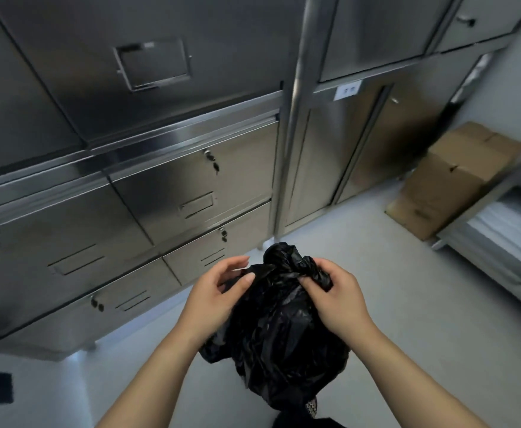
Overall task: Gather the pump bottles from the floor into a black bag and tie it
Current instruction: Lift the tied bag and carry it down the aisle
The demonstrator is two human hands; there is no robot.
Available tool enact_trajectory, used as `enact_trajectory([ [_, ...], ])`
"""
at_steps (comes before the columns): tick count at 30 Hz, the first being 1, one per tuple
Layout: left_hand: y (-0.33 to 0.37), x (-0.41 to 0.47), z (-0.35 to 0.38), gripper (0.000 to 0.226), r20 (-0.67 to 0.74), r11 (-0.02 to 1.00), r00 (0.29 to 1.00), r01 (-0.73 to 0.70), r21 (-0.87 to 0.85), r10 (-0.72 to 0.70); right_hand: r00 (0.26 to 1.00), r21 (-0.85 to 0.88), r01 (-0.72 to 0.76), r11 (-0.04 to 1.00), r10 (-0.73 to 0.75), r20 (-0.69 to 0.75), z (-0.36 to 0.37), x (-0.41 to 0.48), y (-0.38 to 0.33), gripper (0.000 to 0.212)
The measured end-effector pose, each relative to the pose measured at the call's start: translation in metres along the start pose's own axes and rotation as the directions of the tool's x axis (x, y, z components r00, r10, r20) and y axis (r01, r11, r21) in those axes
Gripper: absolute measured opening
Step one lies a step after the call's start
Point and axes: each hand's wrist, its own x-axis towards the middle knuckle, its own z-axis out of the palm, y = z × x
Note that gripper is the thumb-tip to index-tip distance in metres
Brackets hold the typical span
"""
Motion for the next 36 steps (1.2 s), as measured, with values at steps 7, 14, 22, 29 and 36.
enact_trajectory([
  [7,0.054,0.086,0.106,0.026,0.152,0.993,0.984,-0.099,0.058,0.090,0.984,0.021,0.021,1.000,-0.017,-0.175,-0.109,0.048,0.016,0.025],
  [14,0.103,0.166,0.175,0.034,0.282,0.952,0.948,-0.215,0.219,0.149,0.955,-0.116,0.058,0.992,-0.089,-0.285,-0.192,0.104,0.037,0.036],
  [22,0.138,0.292,0.210,0.040,0.438,0.794,0.862,-0.445,0.415,0.255,0.910,-0.237,-0.007,0.971,-0.092,-0.404,-0.260,0.194,0.060,0.040],
  [29,0.200,0.438,0.257,0.049,0.618,0.652,0.718,-0.640,0.406,0.319,0.797,-0.338,-0.086,0.937,-0.139,-0.588,-0.340,0.291,0.039,0.032],
  [36,0.258,0.541,0.317,0.049,0.736,0.577,0.557,-0.768,0.280,0.384,0.649,-0.346,-0.155,0.925,-0.169,-0.742,-0.415,0.365,0.022,0.026],
])
